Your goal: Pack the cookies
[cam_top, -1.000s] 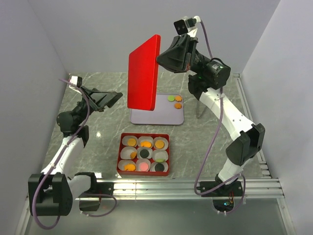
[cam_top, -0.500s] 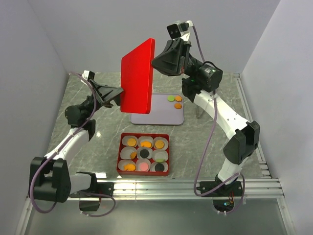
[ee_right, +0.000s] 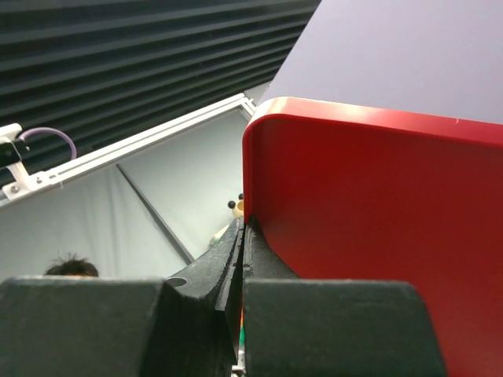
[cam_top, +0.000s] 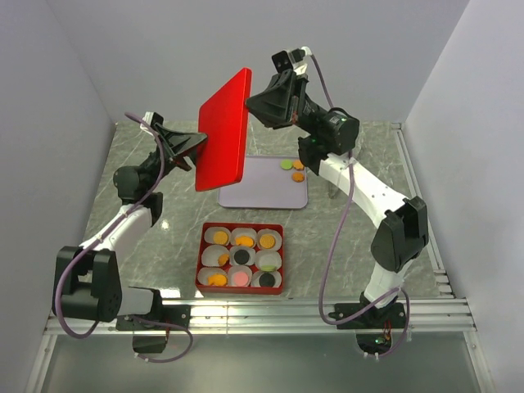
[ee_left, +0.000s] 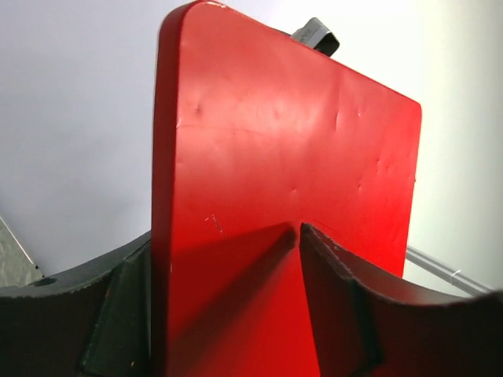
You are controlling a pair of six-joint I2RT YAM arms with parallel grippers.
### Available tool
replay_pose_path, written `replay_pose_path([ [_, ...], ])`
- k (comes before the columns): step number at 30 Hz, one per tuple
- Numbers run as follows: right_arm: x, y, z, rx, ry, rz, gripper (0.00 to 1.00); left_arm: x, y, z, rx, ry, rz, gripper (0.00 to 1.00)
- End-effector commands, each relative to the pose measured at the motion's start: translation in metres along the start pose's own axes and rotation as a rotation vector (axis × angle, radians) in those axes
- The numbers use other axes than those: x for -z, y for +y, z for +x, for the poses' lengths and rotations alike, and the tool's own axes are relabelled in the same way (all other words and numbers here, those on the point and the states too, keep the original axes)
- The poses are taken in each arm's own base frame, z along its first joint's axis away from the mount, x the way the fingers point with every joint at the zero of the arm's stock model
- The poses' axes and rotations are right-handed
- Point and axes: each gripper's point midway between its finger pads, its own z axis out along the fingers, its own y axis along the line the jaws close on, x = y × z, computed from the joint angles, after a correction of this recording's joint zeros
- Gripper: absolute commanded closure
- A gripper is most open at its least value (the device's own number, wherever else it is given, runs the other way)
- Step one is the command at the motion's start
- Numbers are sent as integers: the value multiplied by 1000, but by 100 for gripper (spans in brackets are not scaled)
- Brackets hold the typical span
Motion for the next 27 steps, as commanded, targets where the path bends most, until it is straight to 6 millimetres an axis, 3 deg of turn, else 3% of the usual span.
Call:
replay_pose_path([
  [1, 15, 59, 27, -95, 97, -216, 100, 27, -101, 64, -303, 178, 422, 32],
  [3, 20, 55, 25, -112, 86, -216, 100, 27, -105, 65, -309, 182, 431, 39],
  [7, 35, 47, 22, -117, 73, -220, 100, 25, -108, 65, -309, 187, 427, 41],
  [13, 63, 16, 15, -121, 29, -123, 99, 25, -107, 62, -301, 162, 427, 54],
  [17, 82, -8, 17, -154, -5, -35, 78, 23, -104, 61, -307, 158, 406, 61],
  [22, 99, -31, 24, -156, -12, 98, 63, 23, -104, 60, -318, 144, 399, 70],
  [23, 104, -34, 26, -159, -17, 123, 58, 22, -102, 58, -310, 140, 393, 77],
  [27, 120, -56, 27, -177, -56, 235, 52, 24, -98, 54, -309, 116, 367, 88],
])
